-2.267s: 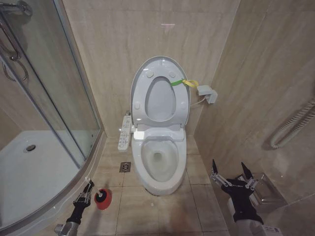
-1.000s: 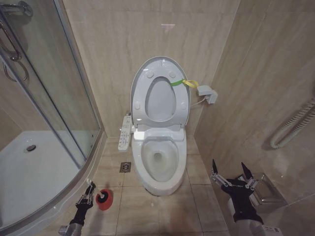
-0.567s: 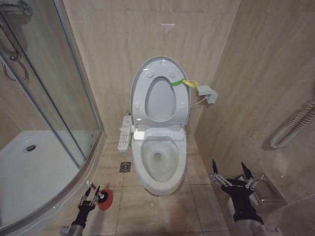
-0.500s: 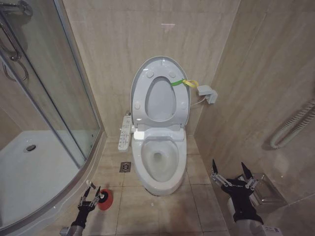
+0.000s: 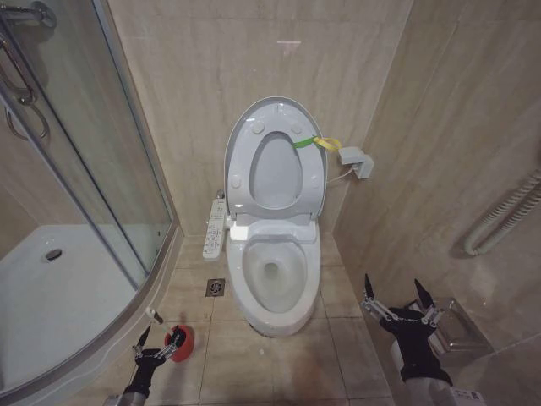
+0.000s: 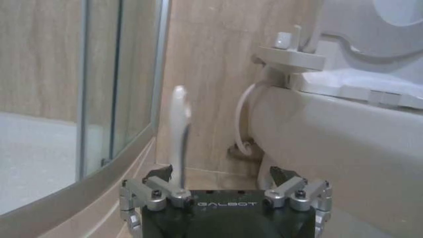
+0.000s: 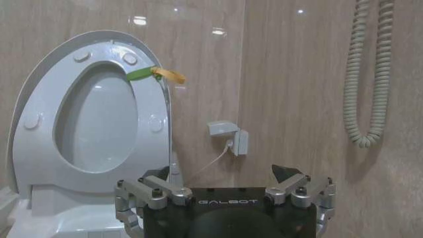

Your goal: Open the toilet lid, clean the toilet bowl with a toilet brush, close the toilet lid, and flush.

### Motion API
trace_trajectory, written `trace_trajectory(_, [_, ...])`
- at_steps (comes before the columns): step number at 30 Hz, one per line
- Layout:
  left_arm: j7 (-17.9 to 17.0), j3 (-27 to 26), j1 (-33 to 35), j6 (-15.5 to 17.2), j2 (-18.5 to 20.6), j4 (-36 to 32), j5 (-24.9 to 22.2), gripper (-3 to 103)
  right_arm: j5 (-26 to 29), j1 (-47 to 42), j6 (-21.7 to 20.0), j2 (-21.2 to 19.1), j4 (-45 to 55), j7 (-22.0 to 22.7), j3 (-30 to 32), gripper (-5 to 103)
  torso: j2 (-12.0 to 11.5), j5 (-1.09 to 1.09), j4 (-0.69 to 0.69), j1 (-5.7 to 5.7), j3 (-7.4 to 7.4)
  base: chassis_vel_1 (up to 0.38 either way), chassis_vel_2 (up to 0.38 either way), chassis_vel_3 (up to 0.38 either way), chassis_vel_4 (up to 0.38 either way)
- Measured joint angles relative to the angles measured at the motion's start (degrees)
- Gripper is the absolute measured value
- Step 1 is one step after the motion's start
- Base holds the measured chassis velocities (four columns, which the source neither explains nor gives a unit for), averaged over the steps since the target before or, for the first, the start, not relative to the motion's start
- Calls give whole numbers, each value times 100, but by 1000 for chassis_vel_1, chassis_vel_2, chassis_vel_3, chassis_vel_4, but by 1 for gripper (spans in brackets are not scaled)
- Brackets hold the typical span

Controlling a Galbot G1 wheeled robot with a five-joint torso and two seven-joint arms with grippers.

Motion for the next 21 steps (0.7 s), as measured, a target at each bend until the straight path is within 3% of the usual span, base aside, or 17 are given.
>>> trace_trajectory(5, [-304, -17, 264, 92, -119, -358, 477, 98, 0, 0, 0, 0, 0, 0, 0, 100, 0, 0, 1, 0, 0, 0, 0, 0, 0])
trace_trajectory(12, [-532, -126, 567, 258, -268, -784, 747, 97, 0, 0, 0, 0, 0, 0, 0, 100, 0, 0, 0, 0, 0, 0, 0, 0, 0])
trace_trajectory(21, [-1178, -200, 1190, 911, -280, -2119, 912, 96, 0, 0, 0, 0, 0, 0, 0, 100, 0, 0, 0, 0, 0, 0, 0, 0, 0])
